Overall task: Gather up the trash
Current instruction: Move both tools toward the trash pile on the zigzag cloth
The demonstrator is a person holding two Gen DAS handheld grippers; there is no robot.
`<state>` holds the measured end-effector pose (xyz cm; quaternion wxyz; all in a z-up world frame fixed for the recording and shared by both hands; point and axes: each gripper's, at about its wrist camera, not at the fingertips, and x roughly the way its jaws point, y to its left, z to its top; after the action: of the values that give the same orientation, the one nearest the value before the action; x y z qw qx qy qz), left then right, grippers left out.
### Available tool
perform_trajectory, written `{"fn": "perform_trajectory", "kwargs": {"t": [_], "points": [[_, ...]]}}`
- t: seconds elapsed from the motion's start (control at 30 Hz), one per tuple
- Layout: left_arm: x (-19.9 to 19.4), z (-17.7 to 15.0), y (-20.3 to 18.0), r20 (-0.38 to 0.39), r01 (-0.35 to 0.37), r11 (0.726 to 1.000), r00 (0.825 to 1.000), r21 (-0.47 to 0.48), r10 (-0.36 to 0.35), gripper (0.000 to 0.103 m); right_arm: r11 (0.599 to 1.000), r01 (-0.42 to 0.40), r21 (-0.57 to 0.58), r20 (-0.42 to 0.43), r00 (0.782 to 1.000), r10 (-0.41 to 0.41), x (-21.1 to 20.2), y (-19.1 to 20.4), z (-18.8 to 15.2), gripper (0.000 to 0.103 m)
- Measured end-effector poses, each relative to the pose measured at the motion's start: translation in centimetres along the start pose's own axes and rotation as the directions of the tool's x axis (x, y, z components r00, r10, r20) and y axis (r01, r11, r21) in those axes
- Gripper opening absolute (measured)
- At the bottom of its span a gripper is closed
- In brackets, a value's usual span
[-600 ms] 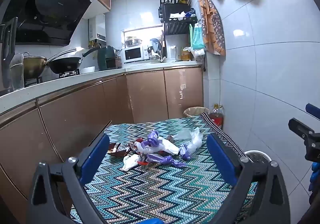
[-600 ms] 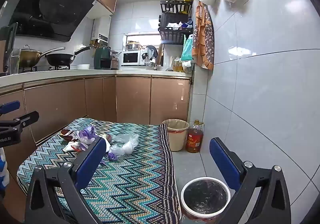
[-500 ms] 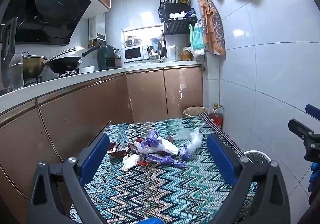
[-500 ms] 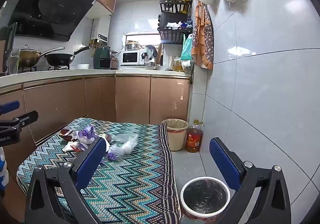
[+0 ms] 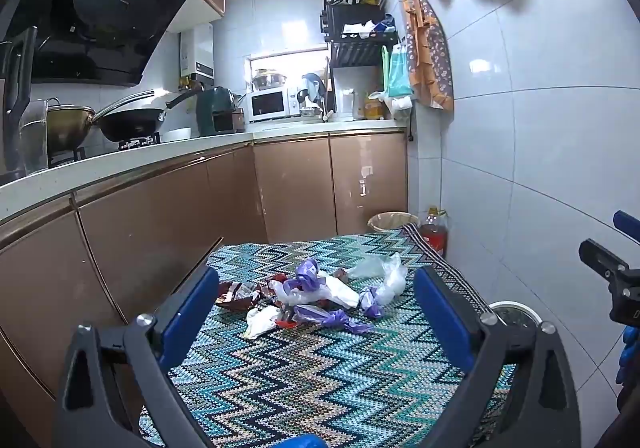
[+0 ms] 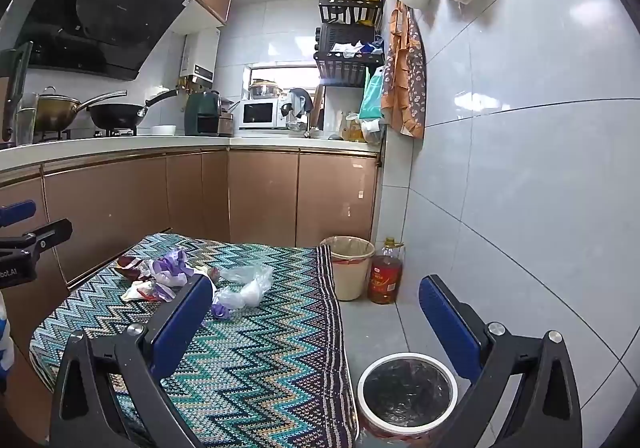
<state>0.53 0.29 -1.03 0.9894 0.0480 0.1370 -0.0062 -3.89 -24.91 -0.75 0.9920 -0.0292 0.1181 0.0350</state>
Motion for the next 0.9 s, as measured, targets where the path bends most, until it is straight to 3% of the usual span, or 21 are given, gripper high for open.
{"fn": "perform_trajectory", "kwargs": {"t": [0.9], "points": [[0.8,-0.1,1.2,-0.002,-0.045,0.999,0.999,-0.029,0.045,0.098,0.999,0.040,0.002,0.007,0.999,-0.040,0.3,-0.6,-0.1,0.103]]}}
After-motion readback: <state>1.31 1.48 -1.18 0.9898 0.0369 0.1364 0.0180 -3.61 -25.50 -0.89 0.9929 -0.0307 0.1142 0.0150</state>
